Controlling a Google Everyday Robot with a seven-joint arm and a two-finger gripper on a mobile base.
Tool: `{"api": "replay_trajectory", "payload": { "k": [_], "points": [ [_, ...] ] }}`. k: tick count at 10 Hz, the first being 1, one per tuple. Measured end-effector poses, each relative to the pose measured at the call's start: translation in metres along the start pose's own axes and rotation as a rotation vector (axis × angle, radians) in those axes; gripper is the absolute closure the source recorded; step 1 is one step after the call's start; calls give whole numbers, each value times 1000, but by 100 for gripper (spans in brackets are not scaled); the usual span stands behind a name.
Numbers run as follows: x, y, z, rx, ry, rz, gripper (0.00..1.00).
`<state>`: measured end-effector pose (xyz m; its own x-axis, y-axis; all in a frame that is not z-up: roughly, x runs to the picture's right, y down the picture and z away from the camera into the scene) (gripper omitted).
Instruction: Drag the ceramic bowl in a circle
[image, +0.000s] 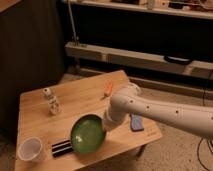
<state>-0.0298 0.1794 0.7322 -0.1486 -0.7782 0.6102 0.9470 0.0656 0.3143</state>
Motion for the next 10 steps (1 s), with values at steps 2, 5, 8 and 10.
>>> {"api": "replay_trajectory", "payload": {
  "k": [2,5,8,10],
  "points": [
    [30,-5,15,9,-28,50,100],
    [81,3,27,25,-62,153,100],
    [108,16,37,17,-69,236,100],
    [121,52,44,-11,-74,326,100]
  ]
}}
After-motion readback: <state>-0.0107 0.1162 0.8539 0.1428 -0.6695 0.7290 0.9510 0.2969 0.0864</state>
